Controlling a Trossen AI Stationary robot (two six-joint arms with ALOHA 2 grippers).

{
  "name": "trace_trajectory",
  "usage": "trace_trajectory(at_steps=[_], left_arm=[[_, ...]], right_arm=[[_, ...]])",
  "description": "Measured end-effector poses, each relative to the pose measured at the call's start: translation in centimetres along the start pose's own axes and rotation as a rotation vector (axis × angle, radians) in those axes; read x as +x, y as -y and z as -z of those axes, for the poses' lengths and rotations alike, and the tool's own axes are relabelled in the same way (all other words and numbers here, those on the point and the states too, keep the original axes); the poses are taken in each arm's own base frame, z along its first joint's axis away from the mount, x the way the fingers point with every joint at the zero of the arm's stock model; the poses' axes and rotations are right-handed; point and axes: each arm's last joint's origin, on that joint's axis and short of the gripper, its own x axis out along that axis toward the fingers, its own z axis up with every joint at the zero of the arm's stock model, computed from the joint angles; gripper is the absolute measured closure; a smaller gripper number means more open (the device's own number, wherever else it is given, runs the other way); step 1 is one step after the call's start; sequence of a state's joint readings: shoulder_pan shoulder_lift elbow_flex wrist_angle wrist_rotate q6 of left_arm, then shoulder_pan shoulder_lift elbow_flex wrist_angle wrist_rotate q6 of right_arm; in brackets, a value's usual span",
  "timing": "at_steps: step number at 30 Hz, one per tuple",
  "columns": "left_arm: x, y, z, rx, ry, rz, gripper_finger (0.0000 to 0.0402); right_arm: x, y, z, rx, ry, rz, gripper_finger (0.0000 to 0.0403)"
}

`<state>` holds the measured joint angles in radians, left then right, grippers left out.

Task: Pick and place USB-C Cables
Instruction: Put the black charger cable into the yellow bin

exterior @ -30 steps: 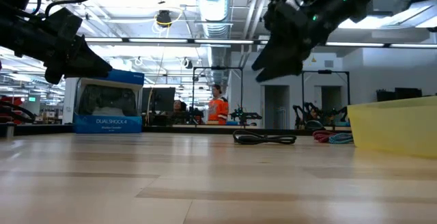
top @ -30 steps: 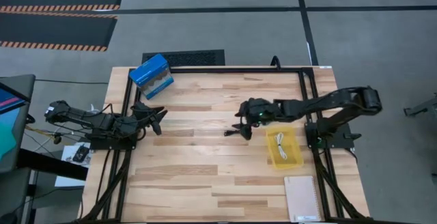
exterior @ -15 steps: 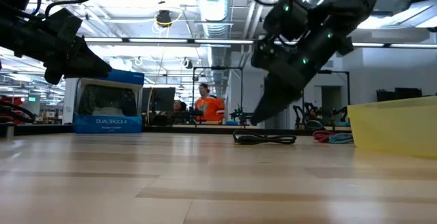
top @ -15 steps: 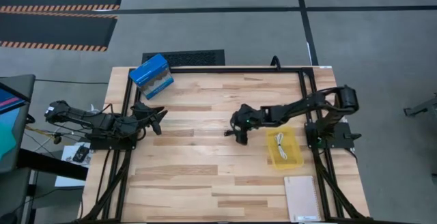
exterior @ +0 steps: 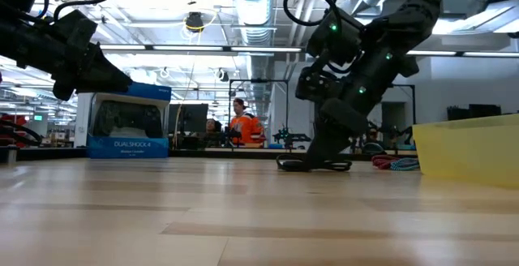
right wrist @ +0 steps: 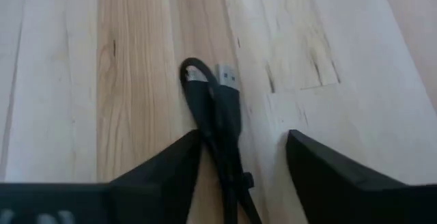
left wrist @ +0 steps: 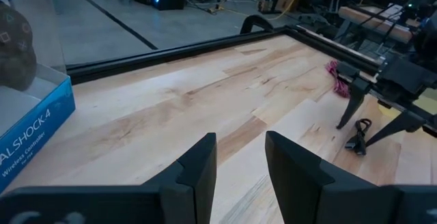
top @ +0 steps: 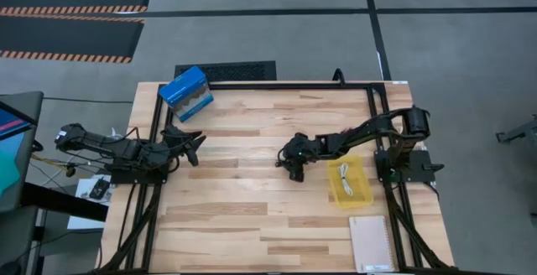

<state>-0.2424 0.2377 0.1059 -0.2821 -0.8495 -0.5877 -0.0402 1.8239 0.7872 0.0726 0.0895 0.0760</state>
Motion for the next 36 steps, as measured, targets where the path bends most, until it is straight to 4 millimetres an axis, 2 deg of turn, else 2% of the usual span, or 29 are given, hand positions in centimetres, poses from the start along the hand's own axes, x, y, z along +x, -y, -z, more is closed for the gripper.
trace_trajectory(at_steps=[9, 11, 17, 22, 25, 31, 33, 36], left_arm=[[0.0, 0.0, 0.0, 0.0, 0.0, 0.0, 0.0288], [0.0, 0.0, 0.0, 0.0, 0.0, 0.0, 0.0288], [0.0, 0.0, 0.0, 0.0, -0.001, 0.001, 0.0288], [0.0, 0.0, 0.0, -0.002, -0.001, 0.002, 0.0288], [0.0, 0.0, 0.0, -0.002, -0.001, 0.002, 0.0288], [0.0, 0.0, 0.0, -0.004, -0.001, 0.002, 0.0288], [0.0, 0.0, 0.0, -0.003, -0.003, 0.004, 0.0288], [0.0, 0.1, 0.1, -0.002, -0.026, 0.039, 0.0288]], right_arm=[[0.0, 0.0, 0.1, 0.005, -0.009, -0.004, 0.0354], [0.0, 0.0, 0.1, 0.024, -0.01, -0.004, 0.0383], [-0.8, 0.3, -0.6, 0.158, 0.019, -0.006, 0.0379], [-3.3, 1.3, -2.4, 0.274, 0.033, 0.008, 0.0388], [-6.2, 2.2, -4.4, 0.346, 0.075, 0.08, 0.0388], [-12.0, 3.8, -6.2, 0.476, 0.093, 0.212, 0.0388], [-13.9, 4.3, -6.2, 0.515, 0.101, 0.222, 0.0388], [-16.2, 4.9, -5.2, 0.581, 0.074, 0.279, 0.0388]])
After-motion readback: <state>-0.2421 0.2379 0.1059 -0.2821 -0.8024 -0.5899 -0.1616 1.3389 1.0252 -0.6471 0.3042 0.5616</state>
